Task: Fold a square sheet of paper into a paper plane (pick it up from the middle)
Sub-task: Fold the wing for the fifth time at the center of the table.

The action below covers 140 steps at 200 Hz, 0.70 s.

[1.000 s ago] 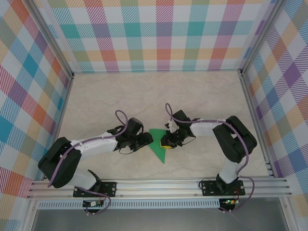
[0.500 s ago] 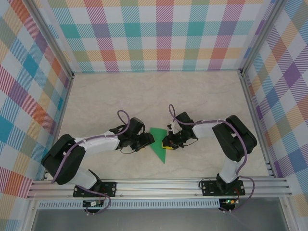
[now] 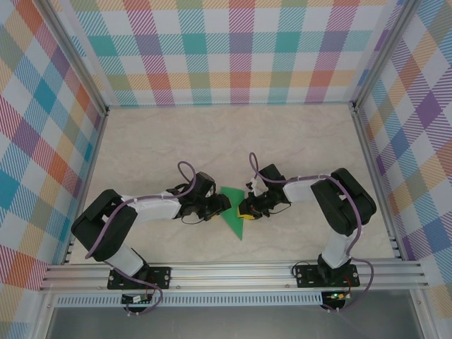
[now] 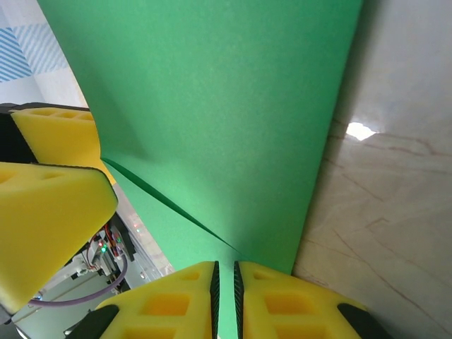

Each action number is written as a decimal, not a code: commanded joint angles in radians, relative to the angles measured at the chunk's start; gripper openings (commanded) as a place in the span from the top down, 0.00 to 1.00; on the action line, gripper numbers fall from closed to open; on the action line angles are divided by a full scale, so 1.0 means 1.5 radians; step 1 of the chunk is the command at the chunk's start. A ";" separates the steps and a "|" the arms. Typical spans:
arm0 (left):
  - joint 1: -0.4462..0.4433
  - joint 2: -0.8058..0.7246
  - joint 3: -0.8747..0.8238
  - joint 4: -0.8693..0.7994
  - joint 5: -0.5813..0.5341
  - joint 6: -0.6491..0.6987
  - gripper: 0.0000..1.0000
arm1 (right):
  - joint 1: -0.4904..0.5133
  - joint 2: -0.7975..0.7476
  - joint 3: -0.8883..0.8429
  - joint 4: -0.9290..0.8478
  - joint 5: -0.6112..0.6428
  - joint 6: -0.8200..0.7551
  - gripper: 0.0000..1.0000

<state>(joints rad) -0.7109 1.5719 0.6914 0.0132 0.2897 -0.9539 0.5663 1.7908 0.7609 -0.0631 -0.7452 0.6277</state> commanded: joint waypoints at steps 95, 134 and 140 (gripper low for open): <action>0.034 -0.005 -0.002 0.098 0.065 0.047 0.64 | -0.001 0.071 -0.023 0.010 0.074 -0.010 0.83; 0.041 0.005 0.007 0.085 0.096 0.074 0.78 | -0.001 0.046 -0.019 0.005 0.075 0.001 0.80; 0.041 0.005 0.010 0.079 0.097 0.075 0.81 | -0.001 0.038 -0.017 0.002 0.076 0.002 0.80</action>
<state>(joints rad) -0.6685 1.5757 0.6910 0.1368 0.3939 -0.8814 0.5503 1.8046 0.7574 -0.0452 -0.7910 0.6308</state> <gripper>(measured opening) 0.232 0.191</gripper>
